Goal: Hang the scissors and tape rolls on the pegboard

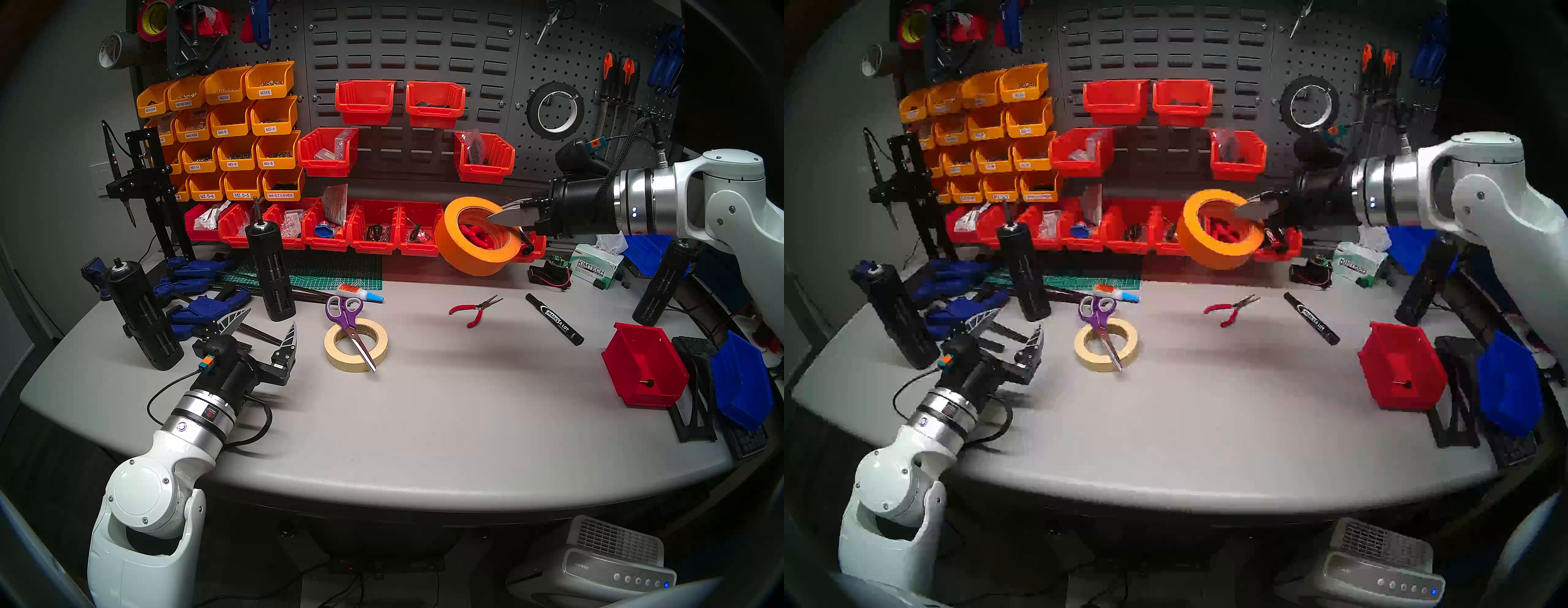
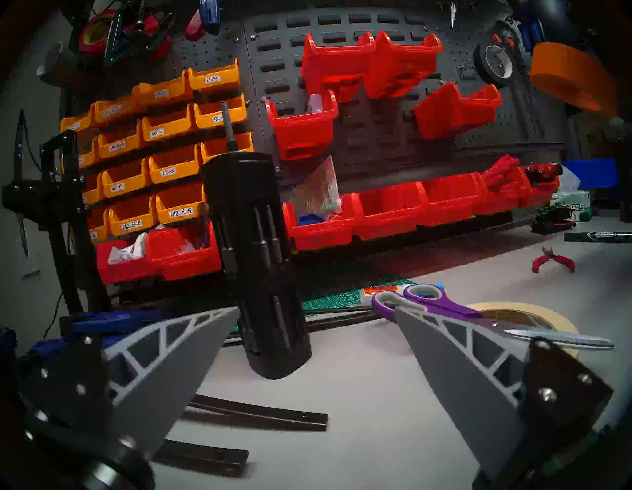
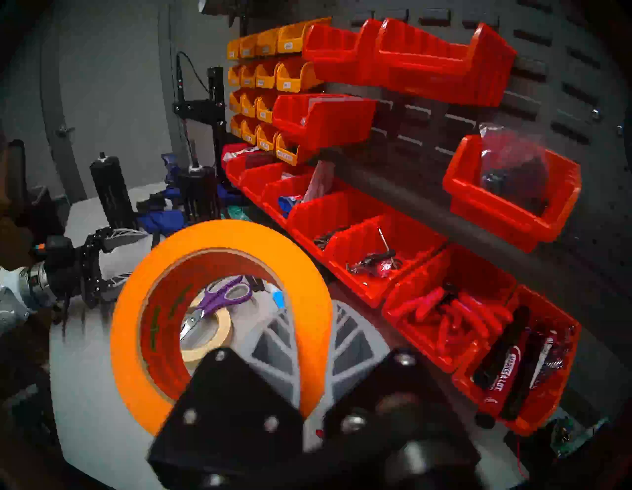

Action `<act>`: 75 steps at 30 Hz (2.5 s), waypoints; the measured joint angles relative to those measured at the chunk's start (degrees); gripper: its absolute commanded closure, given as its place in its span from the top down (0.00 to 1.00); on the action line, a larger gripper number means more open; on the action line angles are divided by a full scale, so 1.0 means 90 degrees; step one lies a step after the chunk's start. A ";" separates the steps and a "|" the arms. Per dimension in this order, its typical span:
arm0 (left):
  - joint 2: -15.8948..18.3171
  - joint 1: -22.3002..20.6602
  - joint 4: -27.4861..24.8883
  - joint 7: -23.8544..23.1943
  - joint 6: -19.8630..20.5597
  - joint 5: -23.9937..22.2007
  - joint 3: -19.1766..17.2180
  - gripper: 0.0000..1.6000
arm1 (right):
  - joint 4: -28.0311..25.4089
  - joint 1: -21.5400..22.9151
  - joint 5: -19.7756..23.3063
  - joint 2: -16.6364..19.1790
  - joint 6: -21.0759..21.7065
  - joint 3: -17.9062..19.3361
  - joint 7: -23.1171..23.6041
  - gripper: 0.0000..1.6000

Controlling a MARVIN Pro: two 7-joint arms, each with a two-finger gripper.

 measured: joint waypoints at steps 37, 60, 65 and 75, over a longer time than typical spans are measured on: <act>0.0000 0.0000 0.0000 0.0000 0.0000 0.0000 0.0000 1.00 | 0.0328 -0.1492 0.0923 0.0536 -0.2848 0.1726 -0.2189 0.00; 0.0000 0.0000 0.0001 0.0000 0.0000 0.0001 0.0000 1.00 | 0.0276 -0.2816 0.0022 0.0546 -0.4029 0.2495 -0.3567 0.00; 0.0000 0.0000 0.0000 0.0000 0.0000 0.0001 0.0000 1.00 | 0.0283 -0.3132 -0.0084 0.0474 -0.4183 0.2774 -0.3718 0.00; 0.0000 0.0000 0.0000 0.0000 0.0000 0.0001 0.0000 1.00 | 0.0064 -0.3874 -0.0301 0.0108 -0.4184 0.3504 -0.3627 0.00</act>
